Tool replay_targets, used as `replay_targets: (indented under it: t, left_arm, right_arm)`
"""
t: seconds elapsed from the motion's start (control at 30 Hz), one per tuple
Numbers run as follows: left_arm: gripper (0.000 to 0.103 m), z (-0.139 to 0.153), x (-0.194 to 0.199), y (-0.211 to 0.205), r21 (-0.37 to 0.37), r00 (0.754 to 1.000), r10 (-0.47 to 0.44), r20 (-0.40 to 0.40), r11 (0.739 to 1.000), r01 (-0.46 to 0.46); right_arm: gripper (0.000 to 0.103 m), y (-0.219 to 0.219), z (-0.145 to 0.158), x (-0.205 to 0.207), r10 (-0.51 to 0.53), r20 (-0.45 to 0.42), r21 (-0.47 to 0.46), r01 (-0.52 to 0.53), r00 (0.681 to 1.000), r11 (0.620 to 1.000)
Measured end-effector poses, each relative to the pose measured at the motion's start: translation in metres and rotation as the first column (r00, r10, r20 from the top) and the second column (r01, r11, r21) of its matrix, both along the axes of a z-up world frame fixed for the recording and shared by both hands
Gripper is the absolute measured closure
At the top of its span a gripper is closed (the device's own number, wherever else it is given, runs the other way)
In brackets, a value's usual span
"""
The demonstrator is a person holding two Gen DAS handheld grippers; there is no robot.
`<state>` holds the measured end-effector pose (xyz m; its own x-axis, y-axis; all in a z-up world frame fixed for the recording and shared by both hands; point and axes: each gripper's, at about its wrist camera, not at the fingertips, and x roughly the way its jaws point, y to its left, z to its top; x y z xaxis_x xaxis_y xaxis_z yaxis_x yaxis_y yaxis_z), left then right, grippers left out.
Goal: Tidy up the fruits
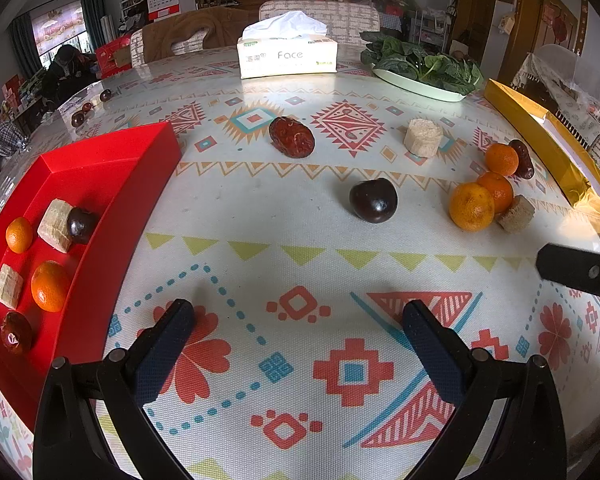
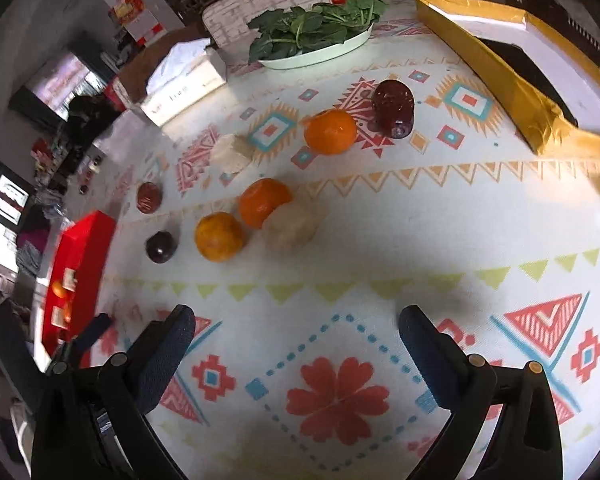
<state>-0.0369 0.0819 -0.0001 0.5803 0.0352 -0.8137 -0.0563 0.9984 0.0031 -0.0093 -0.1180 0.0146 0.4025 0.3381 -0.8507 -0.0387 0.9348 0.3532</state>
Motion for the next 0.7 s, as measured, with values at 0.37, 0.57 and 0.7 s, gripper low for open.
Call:
replay_targets:
  t: [0.37, 0.57, 0.7]
  left_arm:
    - [0.000, 0.000, 0.000, 0.000, 0.000, 1.000, 0.000, 0.000, 1.000, 0.000]
    - [0.000, 0.000, 0.000, 0.000, 0.000, 1.000, 0.000, 0.000, 1.000, 0.000]
    - [0.000, 0.000, 0.000, 0.000, 0.000, 1.000, 0.000, 0.000, 1.000, 0.000]
  right_arm:
    - [0.000, 0.031, -0.010, 0.002, 0.034, -0.027, -0.304, -0.040, 0.999, 0.952]
    - [0.000, 0.029, -0.012, 0.003, -0.016, -0.043, -0.345, 0.000, 0.999, 0.939]
    - [0.000, 0.028, -0.012, 0.004, -0.052, -0.049, -0.349, 0.032, 0.997, 0.937]
